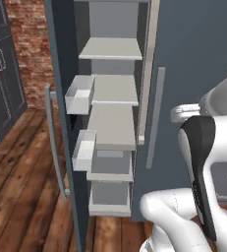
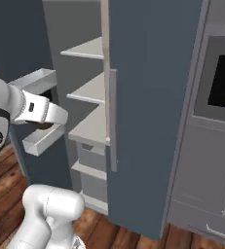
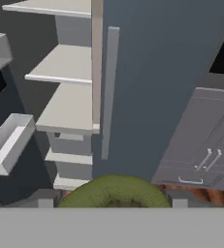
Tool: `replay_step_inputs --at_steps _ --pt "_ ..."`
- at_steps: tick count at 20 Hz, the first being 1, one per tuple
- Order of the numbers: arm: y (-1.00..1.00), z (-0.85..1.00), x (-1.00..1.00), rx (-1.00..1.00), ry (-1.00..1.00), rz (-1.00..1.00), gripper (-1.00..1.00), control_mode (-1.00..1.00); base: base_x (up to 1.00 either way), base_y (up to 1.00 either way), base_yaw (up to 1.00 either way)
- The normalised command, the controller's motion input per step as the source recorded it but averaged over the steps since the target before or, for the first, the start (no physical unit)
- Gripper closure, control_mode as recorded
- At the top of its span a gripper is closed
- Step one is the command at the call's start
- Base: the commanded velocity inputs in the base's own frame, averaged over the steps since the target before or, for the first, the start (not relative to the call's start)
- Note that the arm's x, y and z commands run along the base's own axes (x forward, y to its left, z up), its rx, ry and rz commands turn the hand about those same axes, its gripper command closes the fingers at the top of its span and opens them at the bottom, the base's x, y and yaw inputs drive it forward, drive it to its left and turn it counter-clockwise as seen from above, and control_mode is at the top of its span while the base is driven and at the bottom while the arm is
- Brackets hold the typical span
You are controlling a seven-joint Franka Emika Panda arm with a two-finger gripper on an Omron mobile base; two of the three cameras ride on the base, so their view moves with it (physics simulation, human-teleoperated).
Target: Take the mango, orange, and kiwi from the freezer and place them in the bowl on the counter.
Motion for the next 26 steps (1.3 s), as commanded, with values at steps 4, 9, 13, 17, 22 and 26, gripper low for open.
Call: replay_step_inputs --at_steps 4,9,13,17,22,26 --pt "0.0 0.0 0.0 0.0 0.0 0.0 1.0 1.0 -0.49 0.13 0.74" --pt "0.0 0.0 0.0 0.0 0.0 0.0 1.0 1.0 -0.2 0.42 0.8" --pt "0.0 0.0 0.0 0.0 0.0 0.0 1.0 1.0 -0.19 0.49 0.79" --pt "0.0 0.0 0.0 0.0 0.0 0.0 1.0 1.0 -0.28 0.51 0.73" --pt "0.0 0.0 0.0 0.0 0.0 0.0 1.0 1.0 -0.34 0.62 0.72" --pt "0.0 0.0 0.0 0.0 0.0 0.0 1.0 1.0 -0.23 0.9 0.74"
